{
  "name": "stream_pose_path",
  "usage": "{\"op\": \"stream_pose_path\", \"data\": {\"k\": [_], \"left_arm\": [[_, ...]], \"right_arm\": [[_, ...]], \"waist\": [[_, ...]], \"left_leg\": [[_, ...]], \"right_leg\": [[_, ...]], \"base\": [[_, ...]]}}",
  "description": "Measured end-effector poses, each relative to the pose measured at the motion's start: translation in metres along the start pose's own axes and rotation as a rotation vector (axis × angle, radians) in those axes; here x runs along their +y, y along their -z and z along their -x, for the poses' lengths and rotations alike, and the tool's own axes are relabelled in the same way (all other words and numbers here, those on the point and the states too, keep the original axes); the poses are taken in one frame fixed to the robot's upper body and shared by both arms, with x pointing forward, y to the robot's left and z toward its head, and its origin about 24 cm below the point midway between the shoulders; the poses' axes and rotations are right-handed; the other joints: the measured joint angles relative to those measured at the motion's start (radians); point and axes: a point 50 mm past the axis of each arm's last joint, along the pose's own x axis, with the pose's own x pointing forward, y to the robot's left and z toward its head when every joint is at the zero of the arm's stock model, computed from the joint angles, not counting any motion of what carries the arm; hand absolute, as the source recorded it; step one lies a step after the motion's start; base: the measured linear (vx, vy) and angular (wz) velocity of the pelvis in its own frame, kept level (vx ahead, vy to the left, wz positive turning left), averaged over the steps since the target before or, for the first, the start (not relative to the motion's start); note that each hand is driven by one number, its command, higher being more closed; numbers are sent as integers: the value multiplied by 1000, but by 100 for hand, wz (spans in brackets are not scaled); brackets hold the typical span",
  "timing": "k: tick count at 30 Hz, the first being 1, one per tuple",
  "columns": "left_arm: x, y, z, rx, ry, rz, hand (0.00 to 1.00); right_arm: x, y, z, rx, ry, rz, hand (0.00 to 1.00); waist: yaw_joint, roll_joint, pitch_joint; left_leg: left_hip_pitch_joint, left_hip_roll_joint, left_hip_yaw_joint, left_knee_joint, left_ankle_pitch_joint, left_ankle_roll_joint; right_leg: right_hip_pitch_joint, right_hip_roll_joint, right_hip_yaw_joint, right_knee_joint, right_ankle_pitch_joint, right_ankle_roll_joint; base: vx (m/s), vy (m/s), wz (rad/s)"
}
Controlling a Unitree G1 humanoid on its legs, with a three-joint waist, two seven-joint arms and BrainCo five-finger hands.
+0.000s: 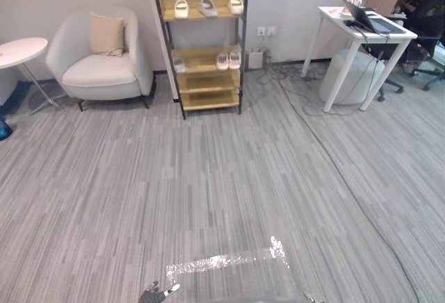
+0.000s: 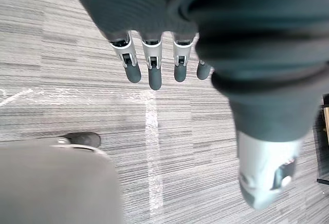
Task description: Organize the slippers on the shoe rack
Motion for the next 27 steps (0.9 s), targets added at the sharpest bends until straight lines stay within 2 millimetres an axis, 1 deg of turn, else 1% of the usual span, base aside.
{"op": "stream_pose_path", "data": {"k": [1,5,6,7,8,11,15,18,19,20,27], "left_arm": [[-1,-3,-1,-6,1,-1,0],[0,-2,-1,3,1,-5,0],[0,-3,-2,1,2,-8,0],[-1,-5,-2,-6,3,-16,0],[-1,-6,-2,-6,4,-24,0],[-1,-6,-2,-17,4,-24,0],[0,-6,-3,-11,1,-27,0],[0,-6,-3,-13,0,-26,0],[0,-6,-3,-13,0,-26,0],[0,-7,-3,-14,0,-27,0],[0,-8,-3,-17,-1,-26,0]], "right_arm": [[0,0,0,0,0,1,0],[1,-2,-1,1,-2,34,0],[2,-2,-2,-2,-4,40,0],[3,-4,-2,-6,-5,39,0],[3,-4,-2,-6,-5,40,0],[3,-4,-2,-5,-6,44,0],[5,-6,-3,-10,-13,79,0],[5,-6,-3,-5,-12,85,0],[6,-7,-3,-6,-13,85,0],[6,-8,-4,-9,-14,85,0],[8,-10,-4,-20,-19,93,0]], "waist": [[0,3,4],[0,2,6],[-1,2,12],[0,1,29],[0,0,28],[0,0,30],[-2,-5,33],[0,-6,38],[0,-11,44],[0,-7,47],[-2,-11,57]], "left_leg": [[11,-1,0,-9,1,0],[15,-2,0,-21,3,-3],[20,-2,0,-21,3,-3],[30,-2,-1,-22,3,-3],[31,-2,-3,-22,3,-3],[29,-1,-6,-30,11,-10],[34,0,-26,-58,34,-8],[33,2,-29,-60,41,-9],[35,2,-28,-60,41,-8],[42,3,-28,-61,42,-8],[40,9,-28,-82,55,-9]], "right_leg": [[14,0,0,-17,5,1],[19,1,-6,-43,13,4],[28,1,-7,-51,16,4],[50,1,-8,-62,17,4],[53,1,-10,-65,17,4],[49,2,-13,-66,18,3],[49,4,-32,-72,23,-1],[55,6,-37,-80,32,-5],[57,7,-37,-81,33,-6],[64,8,-37,-81,33,-6],[47,15,-38,-74,30,-10]], "base": [[56,19,-1],[71,12,2],[61,-4,5],[12,-9,7],[-17,-12,9],[-14,-24,5],[-37,-34,13],[-49,-30,5],[-64,-30,-1],[-56,-28,-1],[-21,-13,0]]}}
